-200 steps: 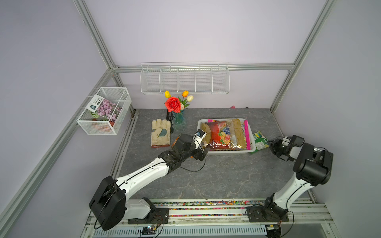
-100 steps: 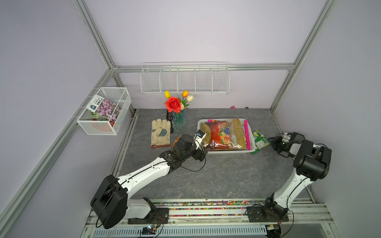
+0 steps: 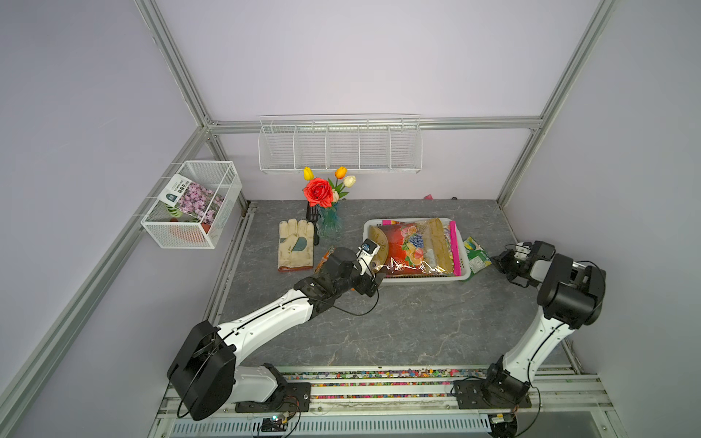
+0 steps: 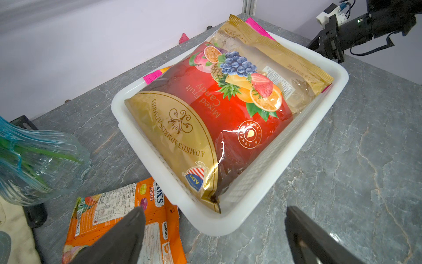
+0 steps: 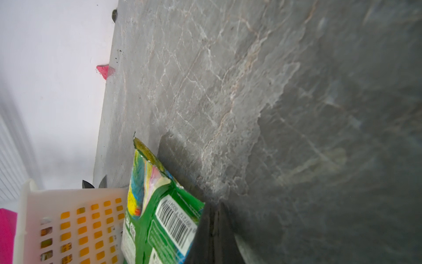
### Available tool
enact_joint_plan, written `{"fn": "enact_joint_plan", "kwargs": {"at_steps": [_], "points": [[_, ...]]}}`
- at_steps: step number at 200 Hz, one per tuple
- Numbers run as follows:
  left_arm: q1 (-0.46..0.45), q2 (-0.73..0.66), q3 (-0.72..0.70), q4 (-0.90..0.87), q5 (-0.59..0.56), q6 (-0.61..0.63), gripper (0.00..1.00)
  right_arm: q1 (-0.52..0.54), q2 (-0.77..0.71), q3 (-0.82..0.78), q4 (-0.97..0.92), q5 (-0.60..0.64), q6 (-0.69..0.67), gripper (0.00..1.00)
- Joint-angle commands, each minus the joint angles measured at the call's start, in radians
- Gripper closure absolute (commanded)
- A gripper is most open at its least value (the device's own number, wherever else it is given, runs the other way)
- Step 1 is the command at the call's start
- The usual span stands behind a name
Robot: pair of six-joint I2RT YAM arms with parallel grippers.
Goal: Put the candies in the basket
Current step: Pick up the candy at the center of the board, then place the candy in the basket.
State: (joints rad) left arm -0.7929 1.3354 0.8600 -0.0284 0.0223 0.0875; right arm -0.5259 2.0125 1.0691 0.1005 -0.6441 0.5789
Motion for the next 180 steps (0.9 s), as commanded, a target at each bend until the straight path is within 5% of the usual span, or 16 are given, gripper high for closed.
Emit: {"fn": "enact_joint_plan", "kwargs": {"at_steps": [1,81,180], "points": [[-0.002,0.007,0.011,-0.005,-0.013,-0.003,0.02,0.013,-0.056,-0.044,-0.004,-0.021,0.017,1.00],[-0.002,0.006,0.029,-0.024,-0.009,-0.003,0.02,0.022,-0.429,-0.129,-0.067,0.008,-0.018,1.00],[-0.002,0.007,0.086,-0.081,-0.023,-0.075,0.02,0.170,-0.723,0.018,-0.354,0.063,-0.072,1.00]]}}
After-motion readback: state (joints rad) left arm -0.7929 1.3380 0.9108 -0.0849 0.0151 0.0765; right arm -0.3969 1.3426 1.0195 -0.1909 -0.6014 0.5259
